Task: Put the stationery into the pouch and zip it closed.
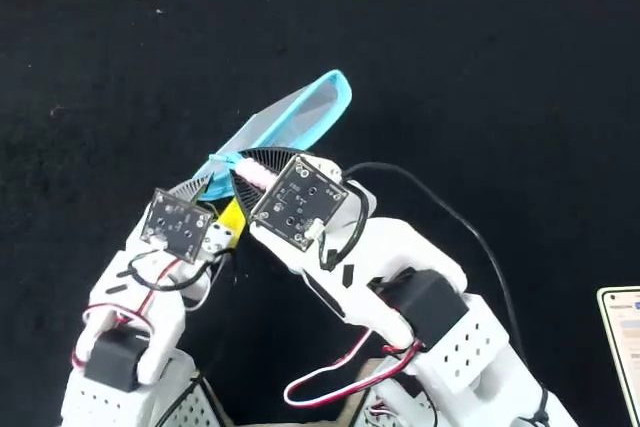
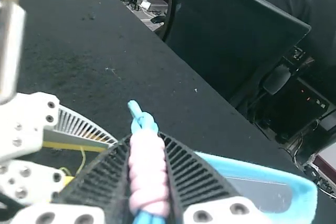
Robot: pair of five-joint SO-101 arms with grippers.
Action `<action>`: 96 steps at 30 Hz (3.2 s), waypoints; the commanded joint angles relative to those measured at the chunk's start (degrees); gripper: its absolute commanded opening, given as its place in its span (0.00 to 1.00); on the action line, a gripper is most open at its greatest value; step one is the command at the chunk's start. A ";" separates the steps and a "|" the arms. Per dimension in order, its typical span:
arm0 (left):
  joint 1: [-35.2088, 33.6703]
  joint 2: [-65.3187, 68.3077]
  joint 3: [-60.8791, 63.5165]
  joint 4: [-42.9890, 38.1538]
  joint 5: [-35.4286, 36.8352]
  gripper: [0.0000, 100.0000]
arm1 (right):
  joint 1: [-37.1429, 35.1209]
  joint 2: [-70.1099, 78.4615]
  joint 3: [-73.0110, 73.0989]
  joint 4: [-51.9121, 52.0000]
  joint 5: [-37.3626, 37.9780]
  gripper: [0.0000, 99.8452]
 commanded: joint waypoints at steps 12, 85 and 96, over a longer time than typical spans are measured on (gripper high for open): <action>0.31 -0.26 4.00 -8.62 -0.26 0.03 | 0.79 -1.89 -0.31 -1.23 -0.18 0.01; -2.68 -0.44 -8.13 13.80 -4.92 0.03 | 0.53 -7.43 1.63 13.45 -0.70 0.01; -2.59 -0.44 -6.55 13.63 -4.84 0.03 | -1.93 -7.43 1.54 18.73 -0.70 0.15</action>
